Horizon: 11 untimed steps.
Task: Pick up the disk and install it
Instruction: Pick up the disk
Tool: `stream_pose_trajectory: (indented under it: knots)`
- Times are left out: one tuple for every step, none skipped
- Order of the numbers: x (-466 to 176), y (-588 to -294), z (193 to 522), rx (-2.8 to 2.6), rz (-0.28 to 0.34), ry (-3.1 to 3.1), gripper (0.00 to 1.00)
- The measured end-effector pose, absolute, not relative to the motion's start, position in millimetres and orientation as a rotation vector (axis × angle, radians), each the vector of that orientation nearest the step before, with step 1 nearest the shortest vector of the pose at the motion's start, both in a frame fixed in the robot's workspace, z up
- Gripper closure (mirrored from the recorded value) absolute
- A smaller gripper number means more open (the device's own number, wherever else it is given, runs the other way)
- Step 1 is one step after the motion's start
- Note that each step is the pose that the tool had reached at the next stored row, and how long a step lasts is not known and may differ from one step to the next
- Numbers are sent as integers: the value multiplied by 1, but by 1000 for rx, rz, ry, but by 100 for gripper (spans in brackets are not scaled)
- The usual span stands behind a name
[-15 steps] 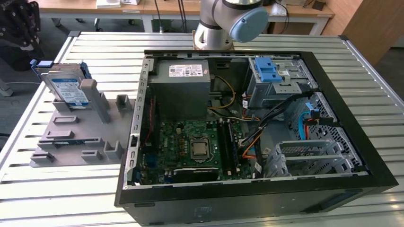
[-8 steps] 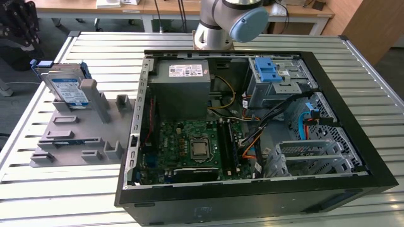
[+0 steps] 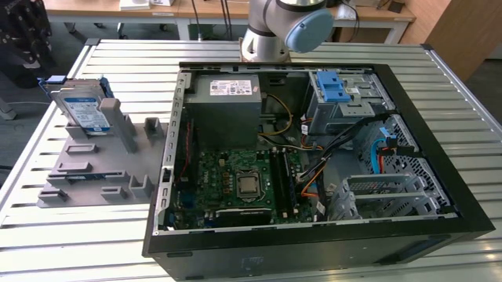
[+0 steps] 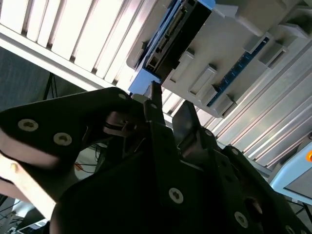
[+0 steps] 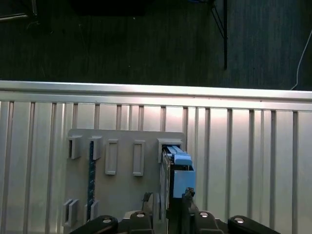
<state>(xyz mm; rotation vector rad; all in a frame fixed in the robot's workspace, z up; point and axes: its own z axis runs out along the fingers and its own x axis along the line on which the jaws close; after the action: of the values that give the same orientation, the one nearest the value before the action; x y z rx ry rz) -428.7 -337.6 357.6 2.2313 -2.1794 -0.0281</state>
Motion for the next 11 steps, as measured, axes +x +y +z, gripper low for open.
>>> stream_pose_trajectory:
  knots:
    - [-429,-337,356,2231,-24,-2179,65]
    - [-429,-337,355,2231,-19,-2179,59]
    - [-429,-337,354,2231,-16,-2179,59]
    - [-429,-336,352,2230,-14,-2178,53]
    - [-429,-335,350,2230,-13,-2178,47]
    - [-430,-334,348,2230,-12,-2178,47]
    - [-430,-332,347,2230,-9,-2178,42]
    - [-431,-329,346,2231,-4,-2179,36]
    - [-432,-328,344,2232,-1,-2180,36]
    - [-433,-327,342,2232,1,-2180,30]
    - [-435,-327,340,2232,1,-2181,30]
